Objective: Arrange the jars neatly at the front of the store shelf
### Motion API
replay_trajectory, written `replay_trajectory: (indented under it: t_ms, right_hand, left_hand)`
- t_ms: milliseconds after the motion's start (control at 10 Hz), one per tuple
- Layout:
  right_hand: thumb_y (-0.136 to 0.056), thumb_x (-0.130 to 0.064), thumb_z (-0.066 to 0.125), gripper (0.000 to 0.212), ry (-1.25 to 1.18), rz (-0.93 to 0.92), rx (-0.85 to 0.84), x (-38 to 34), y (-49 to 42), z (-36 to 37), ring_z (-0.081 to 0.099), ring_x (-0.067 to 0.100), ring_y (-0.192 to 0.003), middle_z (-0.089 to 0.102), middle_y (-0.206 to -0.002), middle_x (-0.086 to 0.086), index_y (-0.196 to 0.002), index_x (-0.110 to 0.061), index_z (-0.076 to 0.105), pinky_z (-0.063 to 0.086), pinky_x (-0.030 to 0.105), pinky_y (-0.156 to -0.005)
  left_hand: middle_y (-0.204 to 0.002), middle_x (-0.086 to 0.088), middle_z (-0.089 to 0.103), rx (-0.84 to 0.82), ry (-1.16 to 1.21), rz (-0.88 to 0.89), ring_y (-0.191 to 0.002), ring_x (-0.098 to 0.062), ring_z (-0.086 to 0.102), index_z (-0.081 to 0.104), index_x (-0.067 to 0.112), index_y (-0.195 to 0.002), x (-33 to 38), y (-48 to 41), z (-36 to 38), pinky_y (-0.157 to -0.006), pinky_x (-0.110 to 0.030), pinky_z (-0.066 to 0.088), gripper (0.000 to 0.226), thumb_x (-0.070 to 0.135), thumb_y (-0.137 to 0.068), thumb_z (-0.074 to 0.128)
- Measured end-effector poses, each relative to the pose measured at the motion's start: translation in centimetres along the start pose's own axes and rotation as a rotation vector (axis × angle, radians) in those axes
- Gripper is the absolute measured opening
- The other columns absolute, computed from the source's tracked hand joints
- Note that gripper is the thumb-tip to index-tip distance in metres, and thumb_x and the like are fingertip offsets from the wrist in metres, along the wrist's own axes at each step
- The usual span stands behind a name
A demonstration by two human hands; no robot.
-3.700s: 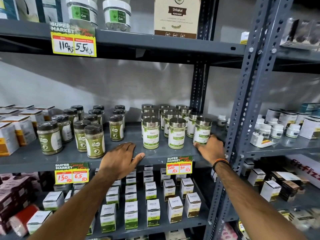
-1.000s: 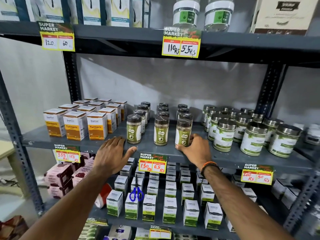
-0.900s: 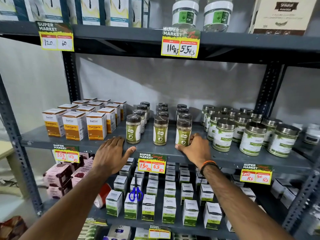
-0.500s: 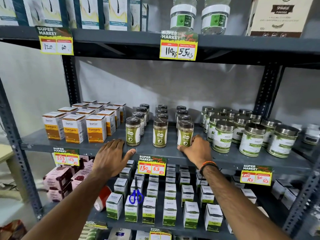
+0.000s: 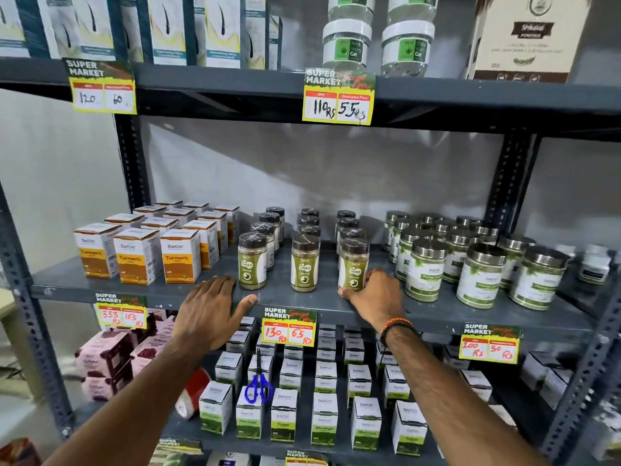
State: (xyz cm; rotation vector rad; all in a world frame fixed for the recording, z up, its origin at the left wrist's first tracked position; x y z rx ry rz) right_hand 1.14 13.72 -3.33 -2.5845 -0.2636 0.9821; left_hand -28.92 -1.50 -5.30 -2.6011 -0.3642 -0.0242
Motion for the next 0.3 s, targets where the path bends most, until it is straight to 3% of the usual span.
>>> replay_trajectory:
  t_ms: [200, 300]
  right_hand:
    - [-0.065, -0.061, 0.089, 0.058, -0.013, -0.022, -0.020, -0.1, 0.5, -0.1, 0.074, 0.017, -0.083, 0.079, -0.094, -0.002, -0.099, -0.018, 0.068, 0.063, 0.037, -0.073]
    - [-0.064, -0.066, 0.087, 0.072, -0.070, 0.002, 0.000, 0.2, 1.0, -1.7, 0.071, 0.015, -0.084, 0.078, -0.106, 0.002, -0.114, -0.017, 0.067, 0.060, 0.029, -0.070]
  left_hand:
    - [-0.148, -0.014, 0.056, -0.014, 0.013, -0.006, -0.136, -0.030, 0.051, 0.049, 0.010, -0.145, -0.1, 0.1, 0.0, -0.115, -0.046, 0.037, 0.094, 0.079, -0.094, 0.011]
    - [-0.153, -0.014, 0.051, -0.043, 0.020, 0.005, -0.140, -0.030, 0.047, 0.043, 0.010, -0.150, -0.1, 0.3, -0.3, -0.118, -0.045, 0.033, 0.095, 0.079, -0.093, 0.012]
Point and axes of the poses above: each hand's wrist, its own y-axis away from the middle knuckle, its own z-axis out of the palm, x = y × z, the point moved 6 cm from there along -y, towards the middle knuckle
